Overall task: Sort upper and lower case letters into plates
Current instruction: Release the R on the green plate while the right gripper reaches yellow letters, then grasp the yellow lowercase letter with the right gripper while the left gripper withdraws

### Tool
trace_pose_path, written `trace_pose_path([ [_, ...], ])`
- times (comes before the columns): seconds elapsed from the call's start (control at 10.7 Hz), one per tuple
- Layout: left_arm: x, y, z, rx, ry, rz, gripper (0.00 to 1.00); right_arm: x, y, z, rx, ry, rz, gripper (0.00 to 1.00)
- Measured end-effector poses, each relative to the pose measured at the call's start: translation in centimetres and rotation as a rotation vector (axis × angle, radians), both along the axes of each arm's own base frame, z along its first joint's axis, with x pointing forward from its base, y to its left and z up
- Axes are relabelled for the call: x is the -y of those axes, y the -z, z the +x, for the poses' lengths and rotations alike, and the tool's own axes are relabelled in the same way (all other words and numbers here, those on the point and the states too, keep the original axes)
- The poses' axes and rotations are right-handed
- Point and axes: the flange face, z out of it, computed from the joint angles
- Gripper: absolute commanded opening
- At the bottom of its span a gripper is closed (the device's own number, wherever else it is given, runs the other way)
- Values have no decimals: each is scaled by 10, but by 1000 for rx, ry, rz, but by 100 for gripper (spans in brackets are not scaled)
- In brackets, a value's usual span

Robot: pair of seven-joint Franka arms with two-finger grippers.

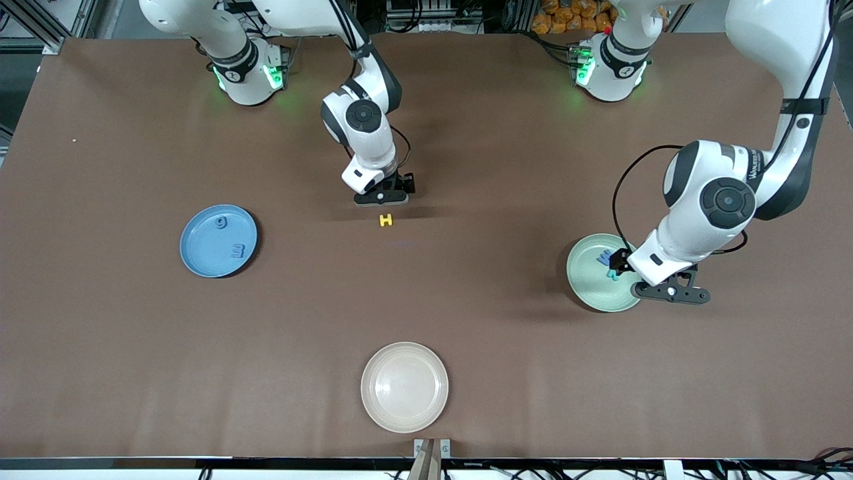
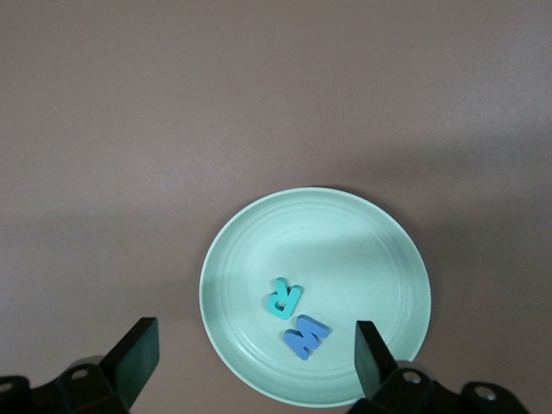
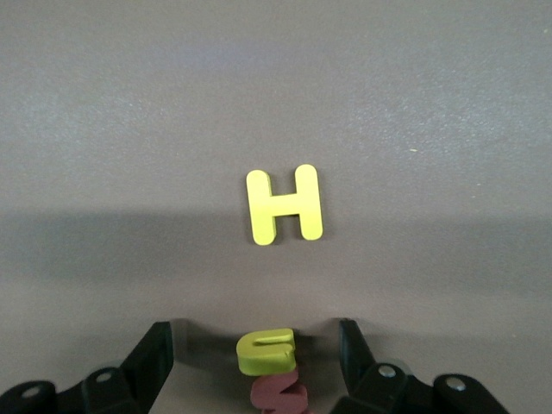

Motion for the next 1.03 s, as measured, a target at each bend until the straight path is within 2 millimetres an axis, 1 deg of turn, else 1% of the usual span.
trace_pose_path([
  [0.28,3,-23,-2,23,3,8,100,-2,3,2,2,-1,-2,86],
  [0.37,4,-32,-4,28,4,12,100,-3,3,3,2,-2,-2,79],
  [0.47,5,-41,-6,31,5,17,100,-4,2,3,3,-3,-1,78],
  [0.56,7,-51,-8,34,7,23,100,-5,1,5,4,-2,0,73],
  [0.84,17,-73,-16,44,21,36,100,-5,0,6,4,-1,0,72],
  [1.03,20,-83,-19,58,25,38,100,-5,0,7,4,-1,0,65],
])
